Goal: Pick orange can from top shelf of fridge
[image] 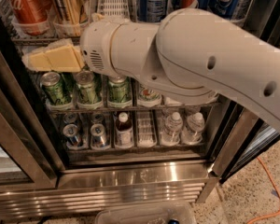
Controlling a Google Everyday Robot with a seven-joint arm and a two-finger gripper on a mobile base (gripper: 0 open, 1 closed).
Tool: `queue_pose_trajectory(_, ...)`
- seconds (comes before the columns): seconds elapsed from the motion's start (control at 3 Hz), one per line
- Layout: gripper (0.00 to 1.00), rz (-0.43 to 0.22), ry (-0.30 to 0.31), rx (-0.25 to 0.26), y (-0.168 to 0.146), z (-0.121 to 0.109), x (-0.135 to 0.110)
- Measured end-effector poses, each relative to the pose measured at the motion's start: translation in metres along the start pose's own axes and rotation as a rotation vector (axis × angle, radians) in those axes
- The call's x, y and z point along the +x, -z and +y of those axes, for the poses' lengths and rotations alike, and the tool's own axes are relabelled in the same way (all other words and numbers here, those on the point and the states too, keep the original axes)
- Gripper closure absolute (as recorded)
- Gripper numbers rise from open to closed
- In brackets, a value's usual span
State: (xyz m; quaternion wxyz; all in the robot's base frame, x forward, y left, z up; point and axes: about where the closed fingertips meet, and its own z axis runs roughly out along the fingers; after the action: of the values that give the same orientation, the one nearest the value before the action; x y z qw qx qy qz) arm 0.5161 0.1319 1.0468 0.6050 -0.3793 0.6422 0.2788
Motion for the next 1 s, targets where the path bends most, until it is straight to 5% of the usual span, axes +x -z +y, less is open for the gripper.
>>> queue_pose_trajectory(1.0,0.00,-0.065,-0.017,0.100,-0.015,-0.025,-0.005)
